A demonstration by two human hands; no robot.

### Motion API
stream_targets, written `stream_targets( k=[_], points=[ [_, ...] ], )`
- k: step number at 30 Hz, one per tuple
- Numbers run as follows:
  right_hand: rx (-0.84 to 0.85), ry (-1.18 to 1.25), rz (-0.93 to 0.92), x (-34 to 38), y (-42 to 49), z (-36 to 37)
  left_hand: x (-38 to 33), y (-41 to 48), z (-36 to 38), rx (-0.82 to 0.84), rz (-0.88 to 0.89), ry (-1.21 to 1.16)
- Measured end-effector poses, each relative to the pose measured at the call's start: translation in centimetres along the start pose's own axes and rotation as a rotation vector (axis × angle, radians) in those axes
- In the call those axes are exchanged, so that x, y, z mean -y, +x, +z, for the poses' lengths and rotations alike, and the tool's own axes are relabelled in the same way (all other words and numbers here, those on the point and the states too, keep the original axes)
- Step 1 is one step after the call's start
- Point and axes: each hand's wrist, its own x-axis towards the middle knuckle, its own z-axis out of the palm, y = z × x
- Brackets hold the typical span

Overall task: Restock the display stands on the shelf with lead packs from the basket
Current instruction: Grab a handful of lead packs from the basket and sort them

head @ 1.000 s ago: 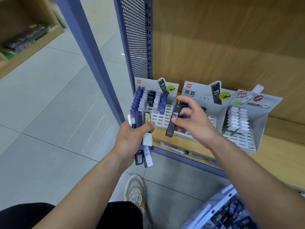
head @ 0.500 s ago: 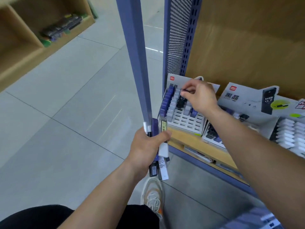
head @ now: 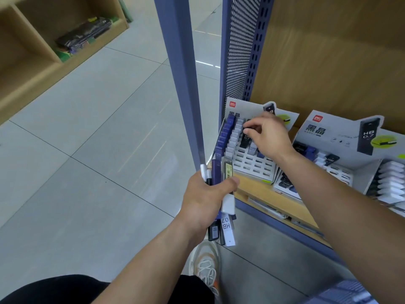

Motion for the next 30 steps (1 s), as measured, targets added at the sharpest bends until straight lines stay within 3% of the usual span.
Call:
stream_targets(
  k=[14,18,21,24,30],
  points=[
    [0.024,-0.033,-0.022,0.2,-0.6,-0.6,-0.5,0.2,0.3,0.031,0.024,-0.056],
    [-0.063,0.239,0.048,2.4,-4.1,-3.5,-0.8,0.2,0.7,0.061,0.028,-0.049],
    [0.162,0.532,0.162,4.5,-8.4,-6.0,-1.2,-0.3,1.6,0.133,0.017,-0.095],
    [0.354,0.658,0.242,5.3,-11.4,-7.3,-1.3,-1.0,2.6,0.205,0.027,-0.091],
    [0.317,0.853,0.37,5.2,-12.8,-8.6,-1.9,-2.3,4.9,0.275,-0.03,-0.124]
  ],
)
